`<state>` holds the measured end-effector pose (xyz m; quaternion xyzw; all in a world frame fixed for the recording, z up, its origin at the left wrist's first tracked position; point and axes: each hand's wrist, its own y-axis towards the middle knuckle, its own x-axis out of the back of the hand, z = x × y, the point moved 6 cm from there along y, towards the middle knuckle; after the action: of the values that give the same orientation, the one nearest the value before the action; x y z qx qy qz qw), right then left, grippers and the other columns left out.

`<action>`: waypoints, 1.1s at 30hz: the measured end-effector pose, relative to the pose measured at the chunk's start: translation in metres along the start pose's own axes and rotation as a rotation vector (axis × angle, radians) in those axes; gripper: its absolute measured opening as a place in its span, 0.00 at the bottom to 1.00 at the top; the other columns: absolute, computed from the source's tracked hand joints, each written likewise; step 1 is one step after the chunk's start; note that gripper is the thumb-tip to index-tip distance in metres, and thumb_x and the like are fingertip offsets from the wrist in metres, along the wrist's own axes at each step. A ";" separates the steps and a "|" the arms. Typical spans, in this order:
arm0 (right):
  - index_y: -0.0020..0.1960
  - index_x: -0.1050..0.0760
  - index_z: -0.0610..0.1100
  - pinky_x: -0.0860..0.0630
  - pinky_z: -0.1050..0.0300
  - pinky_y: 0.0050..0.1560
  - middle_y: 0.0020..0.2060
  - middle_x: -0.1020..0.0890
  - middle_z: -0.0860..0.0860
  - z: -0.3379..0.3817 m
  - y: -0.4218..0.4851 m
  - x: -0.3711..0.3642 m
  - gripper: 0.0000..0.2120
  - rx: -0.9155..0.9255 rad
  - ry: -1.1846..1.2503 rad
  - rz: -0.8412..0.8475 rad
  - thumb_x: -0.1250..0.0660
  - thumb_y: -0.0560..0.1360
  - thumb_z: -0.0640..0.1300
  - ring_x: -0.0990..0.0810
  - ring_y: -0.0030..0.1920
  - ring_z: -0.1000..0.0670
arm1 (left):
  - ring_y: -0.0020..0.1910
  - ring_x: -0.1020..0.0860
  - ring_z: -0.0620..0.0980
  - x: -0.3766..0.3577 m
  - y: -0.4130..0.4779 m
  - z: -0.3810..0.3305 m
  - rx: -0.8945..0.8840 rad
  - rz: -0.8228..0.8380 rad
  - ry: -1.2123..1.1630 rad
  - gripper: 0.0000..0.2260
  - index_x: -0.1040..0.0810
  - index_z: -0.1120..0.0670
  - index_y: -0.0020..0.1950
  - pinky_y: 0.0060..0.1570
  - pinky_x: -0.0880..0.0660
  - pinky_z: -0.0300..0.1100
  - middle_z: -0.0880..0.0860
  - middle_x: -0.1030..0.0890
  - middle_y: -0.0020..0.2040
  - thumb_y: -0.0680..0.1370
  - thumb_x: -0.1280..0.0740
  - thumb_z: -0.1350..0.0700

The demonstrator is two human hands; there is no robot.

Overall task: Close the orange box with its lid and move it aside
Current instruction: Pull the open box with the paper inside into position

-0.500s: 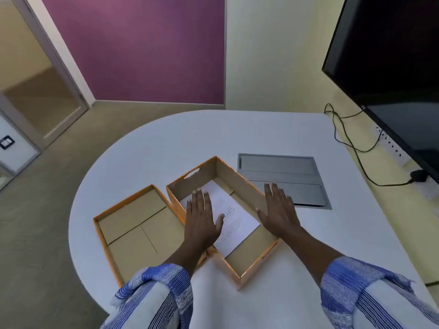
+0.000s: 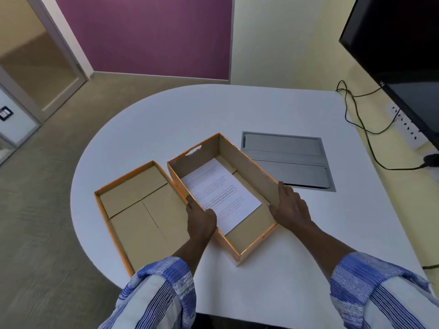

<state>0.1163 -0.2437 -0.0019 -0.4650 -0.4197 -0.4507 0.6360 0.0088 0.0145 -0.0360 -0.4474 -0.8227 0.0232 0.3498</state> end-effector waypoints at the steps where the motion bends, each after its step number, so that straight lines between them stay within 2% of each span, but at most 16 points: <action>1: 0.79 0.48 0.43 0.30 0.43 0.64 0.73 0.34 0.42 -0.001 0.000 0.000 0.38 0.000 0.005 -0.005 0.35 0.77 0.55 0.30 0.68 0.38 | 0.66 0.25 0.65 0.000 0.000 0.000 0.028 0.007 -0.041 0.34 0.52 0.56 0.81 0.65 0.25 0.57 0.62 0.31 0.74 0.79 0.38 0.59; 3: 0.78 0.46 0.44 0.29 0.43 0.61 0.70 0.29 0.42 -0.003 -0.001 0.001 0.36 -0.001 0.014 -0.012 0.35 0.76 0.54 0.27 0.65 0.37 | 0.64 0.23 0.65 0.000 0.003 -0.003 0.044 -0.001 -0.076 0.33 0.49 0.54 0.81 0.63 0.24 0.59 0.63 0.27 0.71 0.79 0.39 0.61; 5: 0.77 0.44 0.44 0.28 0.43 0.59 0.66 0.26 0.41 -0.006 -0.001 0.004 0.34 -0.011 0.034 -0.023 0.35 0.76 0.54 0.25 0.63 0.37 | 0.65 0.24 0.65 0.001 0.005 -0.005 0.027 0.005 -0.079 0.33 0.49 0.53 0.82 0.64 0.24 0.59 0.62 0.27 0.72 0.79 0.40 0.61; 7: 0.77 0.44 0.44 0.27 0.44 0.58 0.66 0.26 0.41 -0.010 0.001 0.006 0.35 -0.028 0.043 -0.022 0.35 0.77 0.54 0.24 0.63 0.38 | 0.67 0.25 0.64 0.003 0.007 -0.007 -0.001 -0.003 -0.046 0.33 0.50 0.52 0.82 0.65 0.25 0.58 0.62 0.28 0.74 0.79 0.40 0.60; 11: 0.79 0.44 0.44 0.27 0.45 0.58 0.70 0.27 0.43 -0.020 0.004 0.012 0.34 -0.078 0.125 -0.027 0.37 0.78 0.56 0.24 0.65 0.39 | 0.63 0.23 0.63 0.006 0.012 -0.011 -0.122 0.048 0.010 0.30 0.44 0.50 0.81 0.61 0.23 0.59 0.59 0.24 0.71 0.79 0.41 0.59; 15: 0.75 0.36 0.42 0.26 0.45 0.60 0.67 0.23 0.42 -0.031 0.005 0.016 0.30 -0.138 0.223 -0.052 0.37 0.79 0.56 0.24 0.66 0.39 | 0.63 0.22 0.58 0.006 0.010 -0.013 -0.205 0.149 0.013 0.30 0.41 0.46 0.81 0.61 0.24 0.50 0.55 0.23 0.71 0.79 0.40 0.56; 18: 0.69 0.29 0.41 0.26 0.48 0.54 0.59 0.18 0.42 -0.041 0.001 0.014 0.24 -0.197 0.259 -0.074 0.37 0.79 0.55 0.21 0.59 0.38 | 0.62 0.23 0.52 0.003 -0.001 -0.015 -0.262 0.237 0.014 0.32 0.39 0.46 0.80 0.62 0.26 0.48 0.52 0.24 0.72 0.75 0.43 0.53; 20: 0.65 0.25 0.41 0.27 0.51 0.49 0.56 0.17 0.41 -0.046 -0.005 0.011 0.21 -0.244 0.247 -0.098 0.37 0.79 0.54 0.20 0.54 0.37 | 0.63 0.23 0.52 0.002 -0.005 -0.013 -0.280 0.268 0.022 0.33 0.38 0.44 0.80 0.60 0.25 0.48 0.51 0.23 0.71 0.72 0.44 0.49; 22: 0.57 0.23 0.40 0.31 0.54 0.42 0.50 0.17 0.42 -0.051 -0.013 0.005 0.16 -0.283 0.237 -0.125 0.37 0.79 0.51 0.23 0.43 0.41 | 0.62 0.22 0.54 0.000 -0.008 -0.010 -0.298 0.286 0.041 0.33 0.38 0.43 0.80 0.58 0.24 0.49 0.51 0.22 0.71 0.72 0.44 0.48; 25: 0.47 0.26 0.43 0.36 0.58 0.35 0.43 0.17 0.43 -0.057 -0.026 -0.008 0.07 -0.340 0.248 -0.134 0.37 0.78 0.47 0.28 0.36 0.46 | 0.53 0.19 0.49 -0.004 -0.013 -0.002 -0.327 0.312 0.026 0.31 0.39 0.39 0.78 0.53 0.21 0.50 0.49 0.22 0.70 0.74 0.43 0.49; 26: 0.48 0.26 0.42 0.35 0.58 0.35 0.43 0.18 0.44 -0.058 -0.029 -0.013 0.07 -0.349 0.251 -0.133 0.37 0.78 0.46 0.27 0.36 0.47 | 0.52 0.18 0.47 -0.006 -0.014 -0.001 -0.338 0.318 0.019 0.30 0.39 0.38 0.78 0.52 0.21 0.49 0.48 0.22 0.69 0.75 0.43 0.48; 28: 0.54 0.24 0.40 0.32 0.57 0.39 0.44 0.18 0.44 -0.058 -0.033 -0.020 0.11 -0.357 0.259 -0.143 0.37 0.78 0.47 0.25 0.38 0.44 | 0.57 0.19 0.50 -0.008 -0.013 0.002 -0.353 0.316 0.021 0.29 0.38 0.40 0.79 0.54 0.21 0.50 0.48 0.22 0.70 0.76 0.43 0.46; 31: 0.67 0.29 0.40 0.24 0.48 0.47 0.58 0.20 0.40 -0.051 -0.037 -0.017 0.21 -0.350 0.290 -0.196 0.34 0.78 0.49 0.19 0.53 0.38 | 0.64 0.22 0.53 -0.009 -0.004 0.008 -0.326 0.294 0.009 0.27 0.37 0.47 0.80 0.57 0.24 0.46 0.52 0.24 0.71 0.80 0.38 0.49; 33: 0.72 0.34 0.41 0.24 0.43 0.55 0.65 0.24 0.38 -0.042 -0.036 -0.009 0.27 -0.293 0.271 -0.267 0.32 0.77 0.50 0.22 0.61 0.36 | 0.62 0.23 0.53 -0.005 0.002 0.014 -0.251 0.236 -0.056 0.27 0.35 0.50 0.79 0.56 0.26 0.44 0.54 0.24 0.70 0.81 0.34 0.47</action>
<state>0.0839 -0.2882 -0.0119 -0.4283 -0.3184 -0.6450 0.5469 0.0037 0.0160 -0.0502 -0.5803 -0.7703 -0.0264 0.2631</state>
